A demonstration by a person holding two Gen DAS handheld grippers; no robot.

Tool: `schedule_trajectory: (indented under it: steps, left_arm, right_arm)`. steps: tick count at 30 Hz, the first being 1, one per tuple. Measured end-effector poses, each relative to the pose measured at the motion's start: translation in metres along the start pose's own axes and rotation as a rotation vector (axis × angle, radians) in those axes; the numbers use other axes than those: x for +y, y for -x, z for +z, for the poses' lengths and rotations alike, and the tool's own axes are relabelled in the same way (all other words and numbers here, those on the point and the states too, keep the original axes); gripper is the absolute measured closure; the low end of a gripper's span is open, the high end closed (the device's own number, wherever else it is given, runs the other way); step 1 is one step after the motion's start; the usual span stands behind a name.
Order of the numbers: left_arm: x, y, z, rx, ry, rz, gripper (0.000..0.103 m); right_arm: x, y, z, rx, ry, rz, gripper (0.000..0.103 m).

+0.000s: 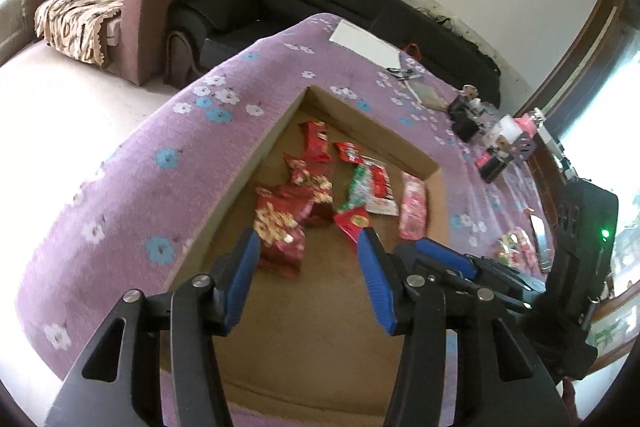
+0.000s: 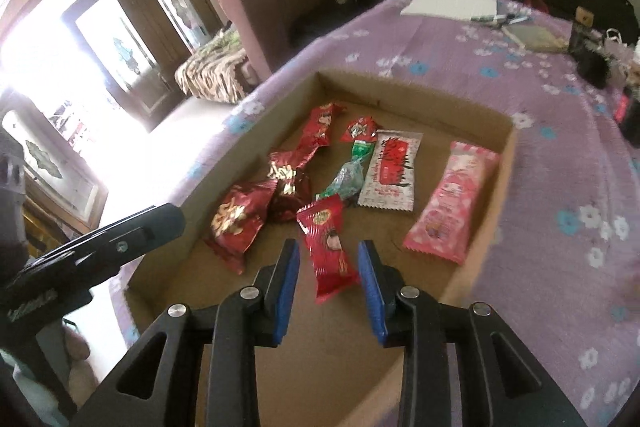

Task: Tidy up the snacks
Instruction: 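Carry both snacks over the cardboard box and open both tools, then move both tools back over the snacks on the table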

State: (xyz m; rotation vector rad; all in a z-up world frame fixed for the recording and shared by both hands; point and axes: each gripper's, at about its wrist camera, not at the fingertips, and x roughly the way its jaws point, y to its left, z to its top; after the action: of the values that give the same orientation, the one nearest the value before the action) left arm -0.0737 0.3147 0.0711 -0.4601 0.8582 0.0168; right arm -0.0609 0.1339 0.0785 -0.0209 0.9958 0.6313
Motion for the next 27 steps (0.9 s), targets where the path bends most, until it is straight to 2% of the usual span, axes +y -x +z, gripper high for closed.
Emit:
schedule_trajectory:
  steps: [2,5,8,11,17,22,27]
  left_arm:
    - [-0.007,0.004,-0.007,0.002,-0.006,-0.013,0.053]
    - [-0.019,0.008,-0.019,0.014,-0.012,-0.041,0.052]
    - [-0.035,0.009,-0.035,0.035,-0.006,-0.077,0.043]
    - [-0.055,0.01,-0.054,0.054,-0.013,-0.116,0.043]
    - [-0.103,0.002,-0.085,0.131,-0.121,-0.156,0.043]
    - [-0.134,-0.011,-0.109,0.198,-0.199,-0.192,0.043]
    - [-0.149,-0.021,-0.122,0.243,-0.232,-0.196,0.043]
  right_arm:
    - [-0.005,0.016,-0.007,-0.026,-0.007,0.004,0.065]
    - [-0.018,0.041,-0.022,-0.061,-0.03,0.005,0.065]
    - [-0.043,0.069,-0.043,-0.11,-0.078,-0.01,0.065]
    - [-0.076,0.095,-0.063,-0.153,-0.152,-0.034,0.065]
    - [-0.159,0.148,-0.106,-0.211,-0.282,-0.186,0.064]
    - [-0.228,0.185,-0.141,-0.245,-0.438,-0.304,0.062]
    - [-0.262,0.196,-0.154,-0.256,-0.506,-0.348,0.062]
